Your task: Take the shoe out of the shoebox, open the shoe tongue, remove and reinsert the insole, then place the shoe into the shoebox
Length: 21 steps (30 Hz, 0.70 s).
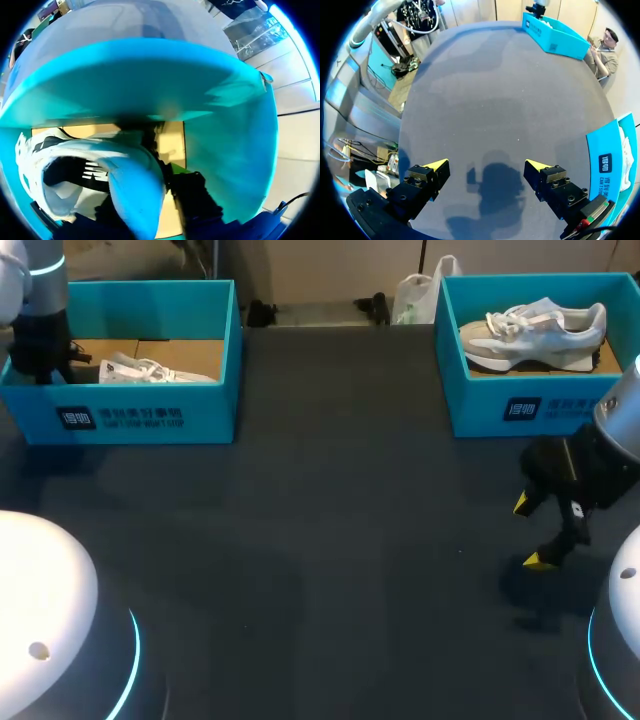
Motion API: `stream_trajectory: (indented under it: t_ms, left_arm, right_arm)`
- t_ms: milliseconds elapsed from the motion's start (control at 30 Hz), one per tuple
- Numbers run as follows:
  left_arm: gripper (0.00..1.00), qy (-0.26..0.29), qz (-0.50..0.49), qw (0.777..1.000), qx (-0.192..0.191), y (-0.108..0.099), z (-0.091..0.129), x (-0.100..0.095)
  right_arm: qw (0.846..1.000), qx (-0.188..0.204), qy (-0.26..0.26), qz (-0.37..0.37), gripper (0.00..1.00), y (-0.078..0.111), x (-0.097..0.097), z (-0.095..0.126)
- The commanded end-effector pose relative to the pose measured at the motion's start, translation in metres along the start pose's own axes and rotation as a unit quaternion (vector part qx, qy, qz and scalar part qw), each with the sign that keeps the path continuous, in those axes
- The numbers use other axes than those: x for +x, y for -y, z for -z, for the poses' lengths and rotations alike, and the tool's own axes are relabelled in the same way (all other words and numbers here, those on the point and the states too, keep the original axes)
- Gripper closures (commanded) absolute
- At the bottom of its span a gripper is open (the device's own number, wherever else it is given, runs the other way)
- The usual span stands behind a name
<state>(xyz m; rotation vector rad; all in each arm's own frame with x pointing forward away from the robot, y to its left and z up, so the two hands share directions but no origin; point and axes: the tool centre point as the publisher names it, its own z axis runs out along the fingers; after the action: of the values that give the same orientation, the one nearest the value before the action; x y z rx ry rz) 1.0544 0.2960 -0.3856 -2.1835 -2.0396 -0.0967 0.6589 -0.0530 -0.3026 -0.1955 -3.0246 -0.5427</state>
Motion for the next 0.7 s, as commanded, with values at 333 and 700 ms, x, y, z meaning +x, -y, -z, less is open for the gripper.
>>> stream_trajectory:
  t_ms: [333, 700]
  left_arm:
    - [0.0, 0.028, 0.008, 1.0, 0.006, 0.002, 0.023, 0.004]
    - [0.0, 0.037, 0.018, 0.999, -0.013, 0.022, 0.077, 0.002]
  right_arm:
    - [1.0, 0.001, 0.001, -0.001, 0.0, 0.0, 0.001, -0.001]
    - [1.0, 0.001, 0.001, -0.001, 0.0, 0.0, 0.001, -0.001]
